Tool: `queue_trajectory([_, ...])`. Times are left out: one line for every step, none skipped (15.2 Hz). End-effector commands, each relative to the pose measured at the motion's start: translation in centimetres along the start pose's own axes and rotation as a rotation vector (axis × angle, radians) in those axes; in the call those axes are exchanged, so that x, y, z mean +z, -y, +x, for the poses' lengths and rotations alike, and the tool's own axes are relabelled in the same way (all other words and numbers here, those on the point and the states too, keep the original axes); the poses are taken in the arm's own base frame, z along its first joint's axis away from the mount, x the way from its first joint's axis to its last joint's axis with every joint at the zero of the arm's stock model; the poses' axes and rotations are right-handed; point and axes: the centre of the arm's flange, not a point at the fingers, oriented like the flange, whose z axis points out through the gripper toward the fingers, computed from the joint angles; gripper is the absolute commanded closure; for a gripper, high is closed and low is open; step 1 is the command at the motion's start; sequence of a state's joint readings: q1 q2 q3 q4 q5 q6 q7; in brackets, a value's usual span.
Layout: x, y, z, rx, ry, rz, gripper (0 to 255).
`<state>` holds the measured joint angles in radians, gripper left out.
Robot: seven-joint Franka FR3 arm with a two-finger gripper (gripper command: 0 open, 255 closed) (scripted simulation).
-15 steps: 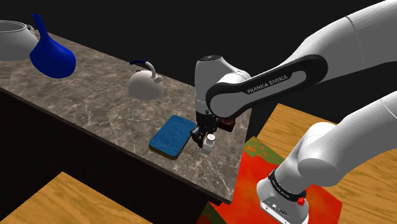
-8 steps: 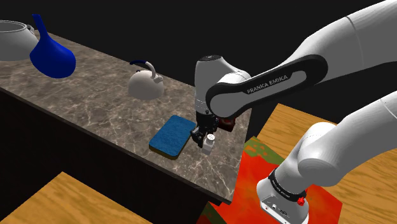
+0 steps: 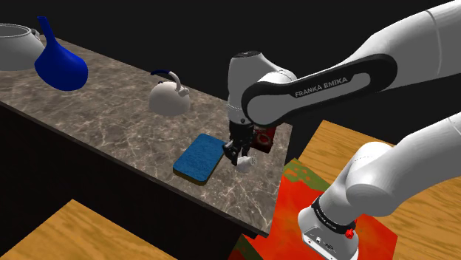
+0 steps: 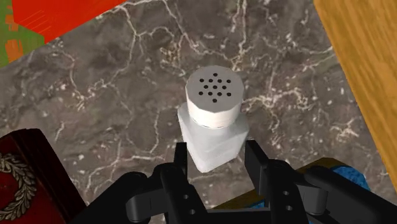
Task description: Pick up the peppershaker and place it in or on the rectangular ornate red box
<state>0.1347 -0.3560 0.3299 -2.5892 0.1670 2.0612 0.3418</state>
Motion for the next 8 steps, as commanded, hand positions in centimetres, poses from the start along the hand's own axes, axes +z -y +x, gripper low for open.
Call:
queue_trajectory([-0.9, -0.1, -0.2, 0.000, 0.001, 0.000, 255])
queue_trajectory([-1.5, -0.1, -0.3, 0.000, 0.001, 0.000, 255])
queue_trajectory([-2.0, -0.1, -0.4, 0.000, 0.001, 0.000, 255])
queue_trajectory([-2.5, -0.1, -0.5, 0.000, 0.001, 0.000, 255])
queue_trajectory([-3.0, -0.2, -0.6, 0.000, 0.001, 0.000, 255])
queue_trajectory([-3.5, -0.2, -0.7, 0.000, 0.001, 0.000, 255])
queue_trajectory([-4.1, -0.2, -0.8, 0.000, 0.001, 0.000, 255])
queue_trajectory([-4.6, -0.2, -0.9, 0.000, 0.001, 0.000, 255])
